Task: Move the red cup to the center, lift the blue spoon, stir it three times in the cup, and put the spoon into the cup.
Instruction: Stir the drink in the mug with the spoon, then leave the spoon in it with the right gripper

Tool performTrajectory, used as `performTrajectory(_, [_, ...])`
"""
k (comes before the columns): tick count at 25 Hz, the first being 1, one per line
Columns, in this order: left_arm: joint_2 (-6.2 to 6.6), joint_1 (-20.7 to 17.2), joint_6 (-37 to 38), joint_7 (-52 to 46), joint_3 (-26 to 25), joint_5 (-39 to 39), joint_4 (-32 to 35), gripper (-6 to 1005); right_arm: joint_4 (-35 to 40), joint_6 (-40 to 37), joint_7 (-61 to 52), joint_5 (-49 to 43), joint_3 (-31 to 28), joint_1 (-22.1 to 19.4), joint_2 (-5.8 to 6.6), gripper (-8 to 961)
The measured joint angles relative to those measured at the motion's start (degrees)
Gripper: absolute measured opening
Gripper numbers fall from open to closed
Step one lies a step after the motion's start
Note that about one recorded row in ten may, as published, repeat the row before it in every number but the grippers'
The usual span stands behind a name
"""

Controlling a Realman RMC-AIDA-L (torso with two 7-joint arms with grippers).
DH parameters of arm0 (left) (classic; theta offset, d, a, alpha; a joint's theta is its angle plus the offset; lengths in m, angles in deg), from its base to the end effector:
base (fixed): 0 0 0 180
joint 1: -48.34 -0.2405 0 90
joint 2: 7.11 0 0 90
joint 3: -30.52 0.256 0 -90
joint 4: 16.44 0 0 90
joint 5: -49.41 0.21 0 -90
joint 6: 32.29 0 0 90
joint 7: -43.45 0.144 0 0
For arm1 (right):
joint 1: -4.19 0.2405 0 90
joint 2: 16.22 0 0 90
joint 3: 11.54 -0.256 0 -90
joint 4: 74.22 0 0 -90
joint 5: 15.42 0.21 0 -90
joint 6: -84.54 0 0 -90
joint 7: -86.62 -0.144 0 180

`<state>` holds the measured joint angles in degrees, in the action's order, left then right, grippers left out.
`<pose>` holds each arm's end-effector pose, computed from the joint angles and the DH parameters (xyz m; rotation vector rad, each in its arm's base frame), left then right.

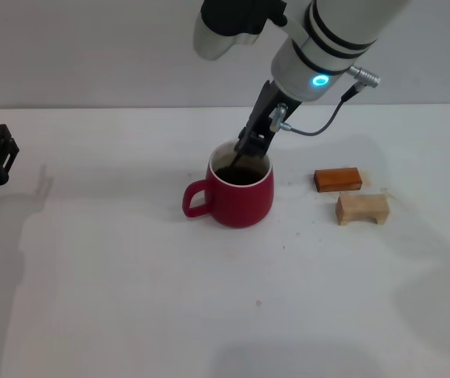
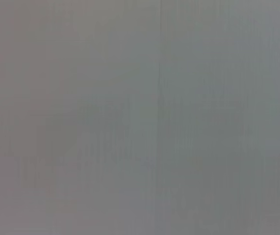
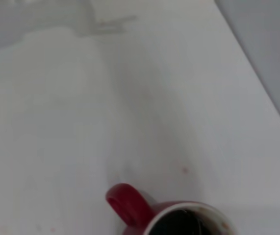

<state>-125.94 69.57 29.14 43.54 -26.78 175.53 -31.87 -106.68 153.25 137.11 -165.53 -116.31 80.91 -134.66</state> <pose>-0.3510 0.3274 0.0032 -1.3953 -0.6255 -0.5946 0.0464 0.4504 -0.0638 -2.7338 0.2223 -0.5984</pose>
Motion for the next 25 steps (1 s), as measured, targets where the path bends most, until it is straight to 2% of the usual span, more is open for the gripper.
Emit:
performTrajectory(10, [0.0,0.2,-0.6,0.0,0.1,0.0,0.0,847,-0.2,3.2,-1.2,-2.4,-0.3,-0.6,0.62,133])
performTrajectory(17, [0.0,0.3,-1.0,0.0,0.0,0.0,0.0,847,-1.0,6.6,0.6,0.5,-0.9,-0.7,0.46,142])
performTrajectory(25, [0.0,0.5,-1.0,0.0,-0.2,0.0,0.0,847,-1.4,1.7,1.3,1.7,-0.4,-0.6,0.02,159])
